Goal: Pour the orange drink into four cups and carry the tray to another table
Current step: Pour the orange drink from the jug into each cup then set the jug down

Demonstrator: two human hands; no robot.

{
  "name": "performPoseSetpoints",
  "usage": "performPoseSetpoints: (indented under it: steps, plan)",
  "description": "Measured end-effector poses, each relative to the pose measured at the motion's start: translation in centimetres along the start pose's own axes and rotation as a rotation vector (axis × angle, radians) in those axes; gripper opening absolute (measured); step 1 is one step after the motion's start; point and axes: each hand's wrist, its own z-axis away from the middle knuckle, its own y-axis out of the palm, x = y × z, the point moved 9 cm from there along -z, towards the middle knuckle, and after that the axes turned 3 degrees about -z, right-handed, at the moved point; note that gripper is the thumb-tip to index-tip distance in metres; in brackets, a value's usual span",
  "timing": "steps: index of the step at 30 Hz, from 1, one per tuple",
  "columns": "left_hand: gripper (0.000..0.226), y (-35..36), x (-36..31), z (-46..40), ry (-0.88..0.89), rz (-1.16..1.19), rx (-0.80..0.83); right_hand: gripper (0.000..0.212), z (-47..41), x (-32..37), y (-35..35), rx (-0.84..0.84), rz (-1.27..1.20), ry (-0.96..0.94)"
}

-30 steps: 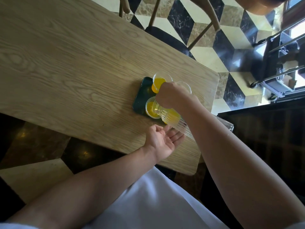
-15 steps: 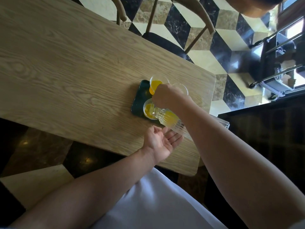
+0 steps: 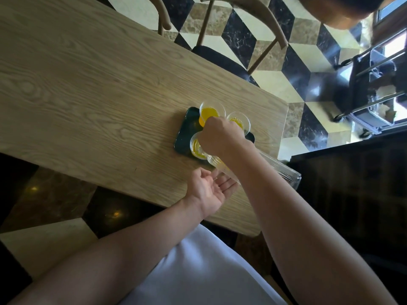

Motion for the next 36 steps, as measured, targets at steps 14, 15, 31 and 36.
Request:
performPoseSetpoints:
  steps: [14,15,31,36]
  plan:
    - [0.045,-2.2,-0.8,-0.6,0.015,-0.106,-0.154,0.014,0.5,-0.2,0.5,0.077,-0.012,0.017]
    - [0.048,-2.4,-1.3,-0.7,0.024,-0.110,-0.165,0.017,0.4,-0.2,0.2,0.069,-0.005,0.014]
    - [0.045,-1.8,-0.8,0.3,0.003,-0.180,-0.188,0.021,0.9,-0.8,0.0,0.013,-0.057,0.014]
    - [0.059,-1.1,-1.9,1.1,0.034,-0.290,-0.198,0.026,1.3,-1.3,-1.8,-0.007,-0.042,0.004]
